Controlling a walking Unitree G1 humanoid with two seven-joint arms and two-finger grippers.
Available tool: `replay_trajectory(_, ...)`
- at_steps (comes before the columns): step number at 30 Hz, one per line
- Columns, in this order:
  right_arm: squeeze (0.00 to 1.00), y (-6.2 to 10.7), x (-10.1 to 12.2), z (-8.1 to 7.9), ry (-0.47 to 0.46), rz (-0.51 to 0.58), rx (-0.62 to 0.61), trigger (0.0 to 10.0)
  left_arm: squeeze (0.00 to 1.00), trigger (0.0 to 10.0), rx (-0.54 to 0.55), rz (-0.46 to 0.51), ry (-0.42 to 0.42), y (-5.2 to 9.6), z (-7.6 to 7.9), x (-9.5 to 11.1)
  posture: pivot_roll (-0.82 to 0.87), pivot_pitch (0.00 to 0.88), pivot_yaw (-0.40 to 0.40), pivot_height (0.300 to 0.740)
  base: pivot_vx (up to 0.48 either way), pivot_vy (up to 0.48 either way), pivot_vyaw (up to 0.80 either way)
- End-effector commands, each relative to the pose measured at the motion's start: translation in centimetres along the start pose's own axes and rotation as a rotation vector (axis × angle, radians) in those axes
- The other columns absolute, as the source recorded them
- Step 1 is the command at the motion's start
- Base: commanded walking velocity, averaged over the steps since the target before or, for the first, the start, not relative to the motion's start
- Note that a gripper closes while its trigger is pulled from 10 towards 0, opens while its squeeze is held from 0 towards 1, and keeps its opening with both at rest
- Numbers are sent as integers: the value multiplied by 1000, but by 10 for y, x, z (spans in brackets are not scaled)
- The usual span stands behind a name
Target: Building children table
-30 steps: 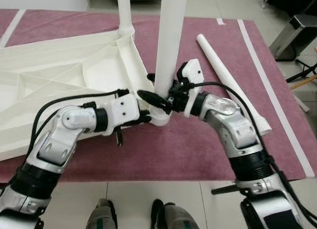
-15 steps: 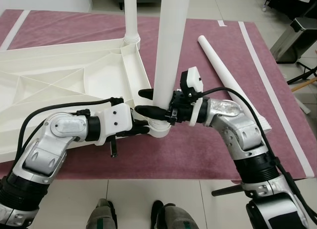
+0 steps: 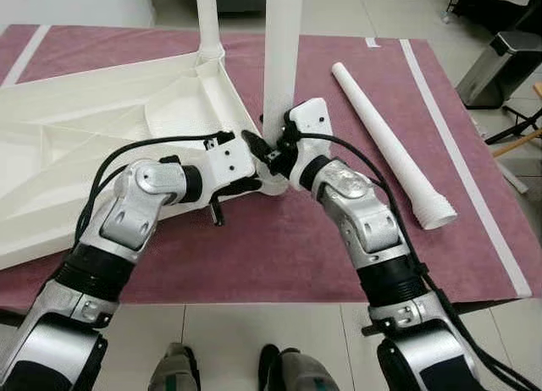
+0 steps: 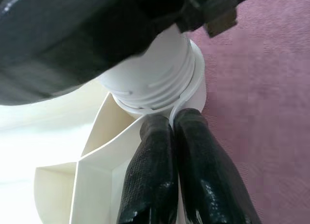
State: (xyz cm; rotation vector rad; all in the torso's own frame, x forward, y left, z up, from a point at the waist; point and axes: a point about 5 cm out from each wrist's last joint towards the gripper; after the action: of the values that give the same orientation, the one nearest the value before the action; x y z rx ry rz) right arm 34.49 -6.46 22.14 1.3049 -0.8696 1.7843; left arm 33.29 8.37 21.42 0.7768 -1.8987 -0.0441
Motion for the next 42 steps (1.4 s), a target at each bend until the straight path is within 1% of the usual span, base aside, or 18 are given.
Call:
replay_trajectory(1,0,4,-47,9,33,-264,-170,0,0,0,359,14,5,-5,-18,0,98,194,-23,740,0,0,0)
replay_trajectory(8,0,-1,-44,3,-7,-221,-218,0,0,0,359,4,-10,-9,-20,-1,98,189,-16,740,0,0,0)
replay_trajectory(9,0,-2,-40,0,-13,-184,-200,2627,0,0,341,17,-6,-9,-18,-1,100,186,-15,740,0,0,0)
replay_trajectory(10,0,-2,-40,0,-13,-184,-200,2627,0,0,341,17,-6,-9,-18,-1,100,186,-15,740,0,0,0)
replay_trajectory(11,0,-2,-35,-4,-26,-139,-166,10000,0,0,318,29,-8,-8,-14,-1,102,184,-14,740,0,0,0)
replay_trajectory(19,4,2,-18,-10,-21,3,-46,10000,0,0,236,90,-10,2,0,-1,108,179,-23,740,0,0,0)
replay_trajectory(20,1000,3,-19,-7,-30,11,-46,10000,0,0,230,99,-15,5,2,-1,107,175,-25,740,0,0,0)
replay_trajectory(26,1000,5,-16,-4,-48,44,-2,10000,0,0,216,114,-23,10,4,0,108,169,-26,740,0,0,0)
replay_trajectory(27,831,9,-12,-6,-53,73,62,10000,0,0,195,128,-33,13,7,0,109,161,-24,740,0,0,0)
replay_trajectory(28,831,9,-12,-6,-53,73,62,10000,0,0,195,128,-33,13,7,0,109,161,-24,740,0,0,0)
replay_trajectory(29,0,14,-8,-8,-49,105,157,10000,0,0,169,146,-50,18,11,1,110,157,-23,740,0,0,0)
replay_trajectory(30,0,14,-8,-8,-49,105,157,10000,0,0,169,146,-50,18,11,1,110,157,-23,740,0,0,0)
replay_trajectory(31,0,21,-6,-10,-44,120,265,10000,0,0,135,158,-65,24,16,1,112,154,-24,740,0,0,0)
replay_trajectory(32,0,21,-6,-10,-44,120,265,10000,0,0,135,158,-65,24,16,1,112,154,-24,740,0,0,0)
replay_trajectory(33,0,30,-5,-12,-28,129,376,10000,0,0,93,169,-77,31,22,1,114,146,-25,740,0,0,0)
replay_trajectory(34,0,30,-5,-12,-28,129,376,10000,0,0,93,169,-77,31,22,1,114,146,-25,740,0,0,0)
replay_trajectory(37,0,47,-9,-14,24,112,606,10000,0,0,-13,182,-105,45,37,1,118,140,-27,740,0,0,0)
replay_trajectory(42,0,53,-9,-10,49,91,721,10000,0,0,-95,167,-121,57,49,-2,125,138,-32,740,0,0,0)
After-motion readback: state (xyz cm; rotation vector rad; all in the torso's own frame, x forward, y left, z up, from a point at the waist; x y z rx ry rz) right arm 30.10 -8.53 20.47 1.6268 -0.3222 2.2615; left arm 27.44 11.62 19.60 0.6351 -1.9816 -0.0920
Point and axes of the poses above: a point about 5 cm out from each wrist's last joint towards the gripper, its own y axis pointing back from the gripper into the wrist, its own x axis along the axis of the wrist's last joint, z = x × y, and after that the axes turned 5 degrees about y, right-handed
